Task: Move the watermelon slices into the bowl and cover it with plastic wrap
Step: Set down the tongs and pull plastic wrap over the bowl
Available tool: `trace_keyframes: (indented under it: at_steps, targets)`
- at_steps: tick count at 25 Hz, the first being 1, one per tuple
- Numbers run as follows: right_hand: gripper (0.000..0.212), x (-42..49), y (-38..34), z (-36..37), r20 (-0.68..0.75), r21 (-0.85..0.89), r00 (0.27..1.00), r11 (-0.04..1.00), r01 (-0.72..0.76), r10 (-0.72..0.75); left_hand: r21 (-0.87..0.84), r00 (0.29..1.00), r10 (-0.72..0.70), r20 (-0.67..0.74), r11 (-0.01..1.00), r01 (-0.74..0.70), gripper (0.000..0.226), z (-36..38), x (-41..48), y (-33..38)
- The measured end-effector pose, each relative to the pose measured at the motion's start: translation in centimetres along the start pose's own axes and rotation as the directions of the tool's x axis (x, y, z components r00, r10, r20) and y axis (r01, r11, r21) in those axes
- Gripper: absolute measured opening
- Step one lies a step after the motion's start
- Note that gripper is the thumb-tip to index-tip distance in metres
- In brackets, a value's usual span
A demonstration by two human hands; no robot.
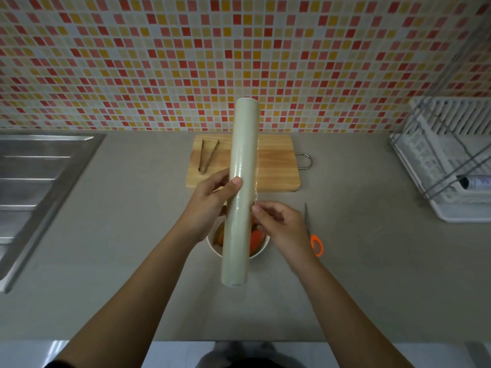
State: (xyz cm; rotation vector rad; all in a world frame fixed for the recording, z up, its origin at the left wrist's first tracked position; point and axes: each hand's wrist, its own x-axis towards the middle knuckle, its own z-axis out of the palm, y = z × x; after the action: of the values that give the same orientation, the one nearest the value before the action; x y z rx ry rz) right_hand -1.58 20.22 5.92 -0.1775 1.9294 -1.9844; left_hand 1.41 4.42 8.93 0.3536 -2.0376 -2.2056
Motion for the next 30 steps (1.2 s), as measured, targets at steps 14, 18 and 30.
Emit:
trace_keyframes:
  at_steps: [14,18,30]
  targets:
    - [0.005,0.9,-0.6,-1.3,-0.083,0.133,0.996,0.991,0.027,-0.016,-0.056,0.998,-0.044,0.039,0.997,0.046,0.026,0.5,-1.8,-1.1]
    - [0.011,3.1,-2.8,-0.4,-0.084,0.04,0.987,0.989,0.143,-0.14,-0.042,0.997,-0.034,0.076,0.998,0.037,0.027,0.5,-2.0,-1.4]
    - [0.012,5.2,-2.4,1.2,-0.054,0.028,0.998,0.999,0.015,-0.013,-0.101,0.993,-0.087,0.081,0.99,0.095,0.024,-0.7,-2.3,-2.7]
